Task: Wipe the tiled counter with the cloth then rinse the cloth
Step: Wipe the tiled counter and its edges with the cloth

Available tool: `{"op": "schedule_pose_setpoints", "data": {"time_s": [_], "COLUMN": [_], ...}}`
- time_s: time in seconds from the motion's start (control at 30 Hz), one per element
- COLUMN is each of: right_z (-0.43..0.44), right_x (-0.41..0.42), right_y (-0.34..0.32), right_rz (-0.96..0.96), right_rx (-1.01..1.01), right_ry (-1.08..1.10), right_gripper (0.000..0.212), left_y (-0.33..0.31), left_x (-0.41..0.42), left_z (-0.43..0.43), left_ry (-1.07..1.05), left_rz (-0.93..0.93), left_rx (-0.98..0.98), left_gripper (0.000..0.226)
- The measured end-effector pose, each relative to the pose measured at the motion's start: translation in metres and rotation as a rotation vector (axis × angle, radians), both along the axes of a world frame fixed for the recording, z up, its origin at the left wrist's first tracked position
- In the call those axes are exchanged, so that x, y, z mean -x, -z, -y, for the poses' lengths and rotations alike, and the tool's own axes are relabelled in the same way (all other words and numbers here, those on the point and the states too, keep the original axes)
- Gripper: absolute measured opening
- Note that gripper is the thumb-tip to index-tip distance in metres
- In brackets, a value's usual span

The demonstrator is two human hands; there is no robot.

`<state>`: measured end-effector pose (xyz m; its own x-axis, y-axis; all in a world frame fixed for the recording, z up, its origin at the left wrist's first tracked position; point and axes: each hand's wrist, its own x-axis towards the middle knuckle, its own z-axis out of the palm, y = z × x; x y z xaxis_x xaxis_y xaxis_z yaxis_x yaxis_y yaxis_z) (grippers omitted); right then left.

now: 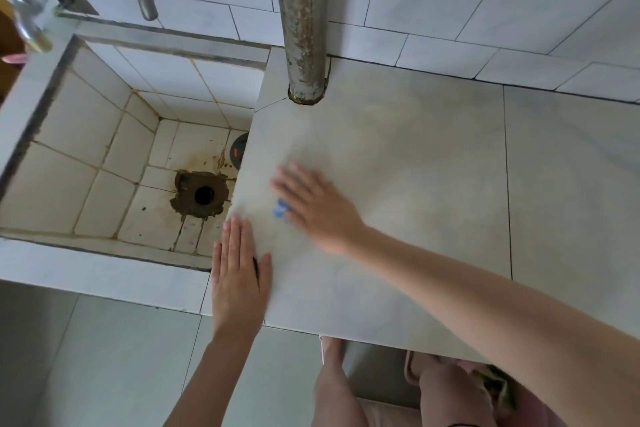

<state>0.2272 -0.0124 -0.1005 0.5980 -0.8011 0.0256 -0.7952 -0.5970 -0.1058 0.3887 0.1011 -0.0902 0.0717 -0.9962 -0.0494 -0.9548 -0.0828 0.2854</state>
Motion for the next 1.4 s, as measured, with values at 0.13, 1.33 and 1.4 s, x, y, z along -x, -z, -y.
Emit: {"op": "schedule_pose_setpoints", "data": {"time_s": [0.13,1.33,1.4], "right_z": [0.0,0.184,0.179], "right_x": [0.001,-0.097,-0.088], "right_y": [-0.005,-0.022,-0.022], "right_rz": [0.002,0.089,0.106], "right_rx": [-0.034,-0.363,-0.339], "right_ry": [-0.111,0.477,0.395], "right_gripper": [0.054,0.067,0.068], "left_y": [-0.005,-0.002,-0.002], "left_x": [0.002,0.01,0.01], "left_z": [0.017,0.062,0.062], "left_ry": [-0.034,0.074,0.072], "left_rz": [-0.052,0.014,0.019], "left_rx": [0.029,-0.013,-0.02], "left_gripper": [0.062,0.064,0.064]}}
